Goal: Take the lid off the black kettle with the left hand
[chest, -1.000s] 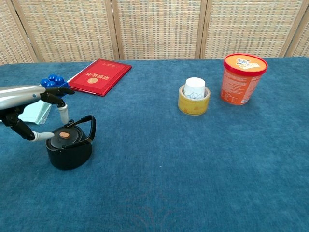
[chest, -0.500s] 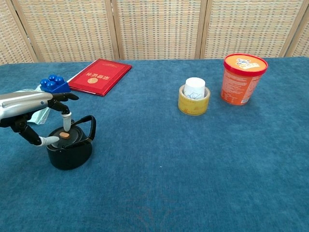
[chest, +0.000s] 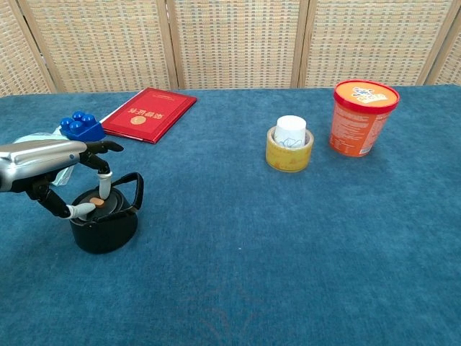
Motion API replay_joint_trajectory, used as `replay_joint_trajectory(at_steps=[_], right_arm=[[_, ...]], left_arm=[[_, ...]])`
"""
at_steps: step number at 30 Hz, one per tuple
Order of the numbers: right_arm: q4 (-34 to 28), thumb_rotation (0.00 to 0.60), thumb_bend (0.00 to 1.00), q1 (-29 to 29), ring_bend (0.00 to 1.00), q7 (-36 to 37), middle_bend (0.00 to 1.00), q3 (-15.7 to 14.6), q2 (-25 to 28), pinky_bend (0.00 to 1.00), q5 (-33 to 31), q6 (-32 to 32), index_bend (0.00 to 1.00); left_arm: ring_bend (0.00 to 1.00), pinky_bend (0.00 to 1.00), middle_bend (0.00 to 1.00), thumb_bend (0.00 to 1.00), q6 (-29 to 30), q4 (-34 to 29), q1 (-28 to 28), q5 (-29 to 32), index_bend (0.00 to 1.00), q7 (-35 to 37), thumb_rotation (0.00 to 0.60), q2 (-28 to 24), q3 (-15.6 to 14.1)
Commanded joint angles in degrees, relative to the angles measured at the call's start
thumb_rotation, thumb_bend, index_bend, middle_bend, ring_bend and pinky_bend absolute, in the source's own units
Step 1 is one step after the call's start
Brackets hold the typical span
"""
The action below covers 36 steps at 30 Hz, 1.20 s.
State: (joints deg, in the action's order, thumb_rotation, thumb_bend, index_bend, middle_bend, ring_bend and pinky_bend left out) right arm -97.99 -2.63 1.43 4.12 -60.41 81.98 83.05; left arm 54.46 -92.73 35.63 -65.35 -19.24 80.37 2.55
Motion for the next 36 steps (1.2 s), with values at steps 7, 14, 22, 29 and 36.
replay_joint_trajectory(at_steps=[7,14,22,29,36], right_arm=[[0.06,0.6,0.0,-0.01,0.0,0.32,0.0,0.03,0.12,0.0,-0.02,-0.01,0.0],[-0.01,0.6,0.0,0.03,0.0,0.23,0.0,-0.05,0.11,0.0,0.16,0.09,0.0],[-0.19,0.6,0.0,0.04,0.0,-0.21,0.0,-0.17,-0.02,0.0,0.4,0.19,0.0],[-0.36,0.6,0.0,0.03,0.0,-0.42,0.0,-0.26,-0.07,0.0,0.44,0.12,0.0],[-0.42,0.6,0.0,-0.06,0.0,-0.59,0.0,-0.31,-0.14,0.0,0.4,-0.07,0.0]], left_arm=[[0.0,0.0,0.0,0.41,0.12,-0.04,0.1,0.27,0.56,0.07,0.6,-0.08,0.32],[0.0,0.0,0.0,0.41,2.15,-3.29,-0.59,-1.83,0.57,3.11,0.6,-3.34,1.6],[0.0,0.0,0.0,0.41,2.4,-2.7,-2.2,-1.53,0.57,6.55,0.6,-7.87,1.49],[0.0,0.0,0.0,0.41,-0.21,5.37,-3.87,-0.98,0.57,11.35,0.6,-6.21,-0.41],[0.0,0.0,0.0,0.41,-1.92,15.93,-4.86,-3.6,0.57,17.39,0.6,-0.84,-1.32]])
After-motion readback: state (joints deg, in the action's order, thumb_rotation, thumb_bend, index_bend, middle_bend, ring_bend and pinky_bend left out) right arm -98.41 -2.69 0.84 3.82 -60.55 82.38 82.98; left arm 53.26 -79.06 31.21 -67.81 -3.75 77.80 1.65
